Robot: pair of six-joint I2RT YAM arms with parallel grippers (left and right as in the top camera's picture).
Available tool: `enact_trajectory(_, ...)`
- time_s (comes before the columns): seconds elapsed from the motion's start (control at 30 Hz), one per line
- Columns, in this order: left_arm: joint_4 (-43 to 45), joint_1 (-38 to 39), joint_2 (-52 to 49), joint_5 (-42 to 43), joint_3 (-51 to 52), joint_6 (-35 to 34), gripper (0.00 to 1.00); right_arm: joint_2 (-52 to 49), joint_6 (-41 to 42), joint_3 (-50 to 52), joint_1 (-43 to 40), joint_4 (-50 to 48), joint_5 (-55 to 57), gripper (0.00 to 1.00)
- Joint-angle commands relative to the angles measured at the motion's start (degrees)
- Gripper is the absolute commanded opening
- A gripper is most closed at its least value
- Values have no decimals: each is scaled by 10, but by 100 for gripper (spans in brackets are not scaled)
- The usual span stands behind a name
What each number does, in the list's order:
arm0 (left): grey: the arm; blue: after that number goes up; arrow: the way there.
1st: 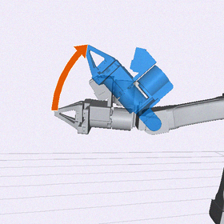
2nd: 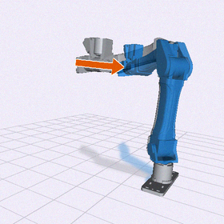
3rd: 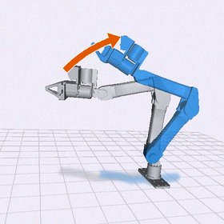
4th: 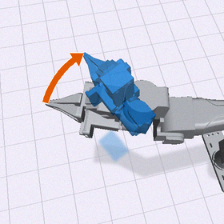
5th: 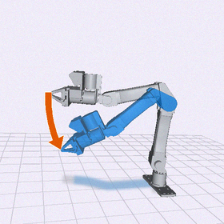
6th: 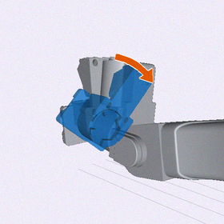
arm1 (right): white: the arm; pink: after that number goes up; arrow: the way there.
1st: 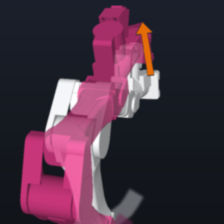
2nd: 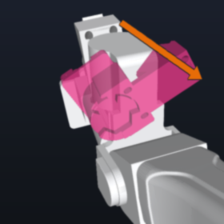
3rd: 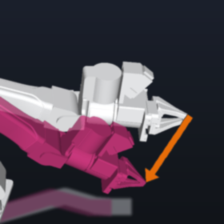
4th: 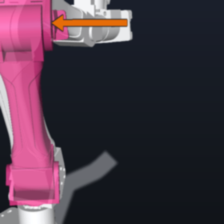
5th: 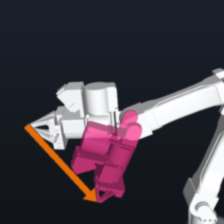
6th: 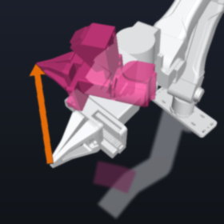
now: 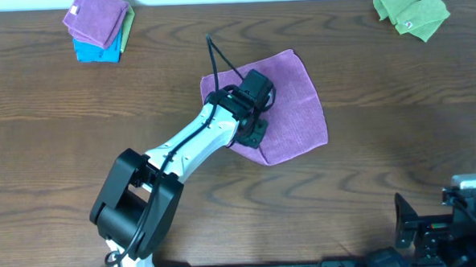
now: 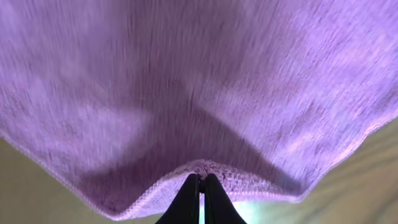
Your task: Fold the cloth
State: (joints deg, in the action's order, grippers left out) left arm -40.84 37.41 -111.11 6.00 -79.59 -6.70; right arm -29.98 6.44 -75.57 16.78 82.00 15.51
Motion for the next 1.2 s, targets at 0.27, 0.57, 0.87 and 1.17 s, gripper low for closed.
enact_trajectory(0.27,-149,1,5,1,-1,-84,6,-3,-14,0,-7,-17,10,99)
enact_trajectory(0.57,-180,1,5,57,-1,-88,38,-3,-24,0,-7,-34,10,99)
enact_trajectory(0.87,-156,1,5,56,-1,-86,36,-3,-22,57,-7,-50,10,99)
enact_trajectory(1.17,-157,1,4,55,0,-81,61,-3,-22,79,-7,-93,-6,99)
